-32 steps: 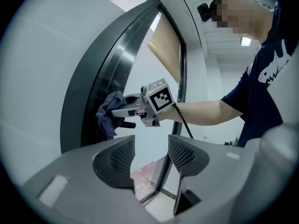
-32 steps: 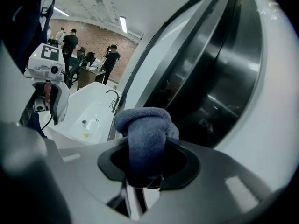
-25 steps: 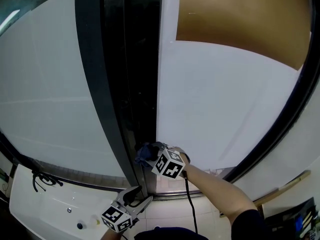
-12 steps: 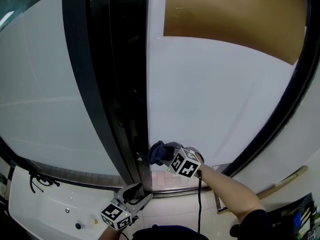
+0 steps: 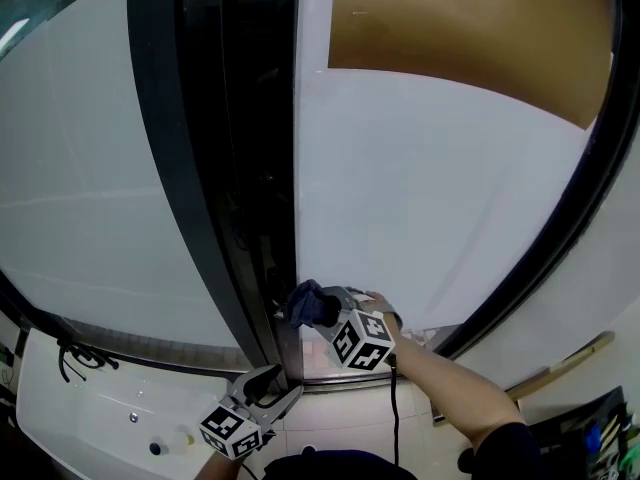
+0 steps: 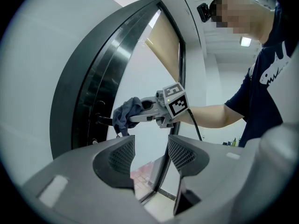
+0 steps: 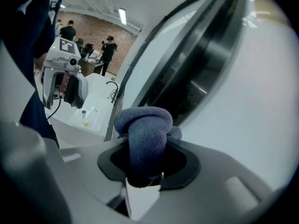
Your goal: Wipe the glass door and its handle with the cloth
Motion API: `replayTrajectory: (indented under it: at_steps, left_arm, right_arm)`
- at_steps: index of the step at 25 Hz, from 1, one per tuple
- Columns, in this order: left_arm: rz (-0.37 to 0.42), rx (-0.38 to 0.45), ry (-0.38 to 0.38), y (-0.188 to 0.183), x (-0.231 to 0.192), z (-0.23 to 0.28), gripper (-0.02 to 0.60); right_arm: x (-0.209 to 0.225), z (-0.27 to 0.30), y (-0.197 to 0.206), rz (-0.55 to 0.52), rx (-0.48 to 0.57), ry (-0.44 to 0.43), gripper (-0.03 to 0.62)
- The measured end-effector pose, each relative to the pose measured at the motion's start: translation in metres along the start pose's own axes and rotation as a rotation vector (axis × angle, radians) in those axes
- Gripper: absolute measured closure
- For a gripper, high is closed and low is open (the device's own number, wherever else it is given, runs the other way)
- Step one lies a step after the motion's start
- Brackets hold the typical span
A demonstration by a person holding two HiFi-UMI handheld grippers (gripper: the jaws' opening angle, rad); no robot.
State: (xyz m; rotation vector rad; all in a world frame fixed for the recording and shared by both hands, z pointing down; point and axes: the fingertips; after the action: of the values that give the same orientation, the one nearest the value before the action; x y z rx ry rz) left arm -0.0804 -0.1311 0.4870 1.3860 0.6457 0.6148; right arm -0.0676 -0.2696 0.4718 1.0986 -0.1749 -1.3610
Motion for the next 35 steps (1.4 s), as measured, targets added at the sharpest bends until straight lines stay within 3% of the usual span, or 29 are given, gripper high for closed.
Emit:
replayTrajectory:
  at_steps: [4,10,20,28,31,33,35]
  left_arm:
    - [0.000,-0.002,-0.007,-0.001,0.001,-0.003,0.361]
    - [-0.014,0.001,-0.029,0.005,-0.001,-0.012,0.362]
    - [-0.008,0.009,-0.015,0.004,-0.003,-0.008,0.362]
    - [-0.006,0.005,0.021,0.004,0.003,0.001,0.362]
    - [-0.007,0.005,0.018,0.004,0.002,-0.001,0.362]
    - [-0.010,-0.004,0.011,0.004,-0.001,-0.003,0.362]
    - [-0.016,-0.010,0.012,0.007,-0.004,-0.005,0.362]
  right_arm:
    - [-0.035,0.033,-0.027,-0.231,0.003,0.023,0.461]
    - [-0.046,0.068,-0.025,-0.321,-0.038,0.055,0.461]
    - [-0.031,0.036,0.010,-0.279,-0.051,0.083,0.461]
    - [0.002,0.003,0.042,-0.131,-0.059,0.157,0.461]
    - [0.016,-0.009,0.054,0.069,-0.005,0.193,0.461]
    - [0.015,-0.009,0.074,0.263,0.009,0.166,0.461]
    - [0.003,-0.001,0.096,0.390,-0.011,0.118,0.461]
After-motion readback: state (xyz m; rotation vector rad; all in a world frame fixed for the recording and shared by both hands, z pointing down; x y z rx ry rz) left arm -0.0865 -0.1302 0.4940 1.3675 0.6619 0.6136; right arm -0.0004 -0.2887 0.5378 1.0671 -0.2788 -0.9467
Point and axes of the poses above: the fingertips, and each gripper's own axes: z forward along the fingers, x to its right, y out of its underside, and after that the axes turned 9 degrees about z, right-handed
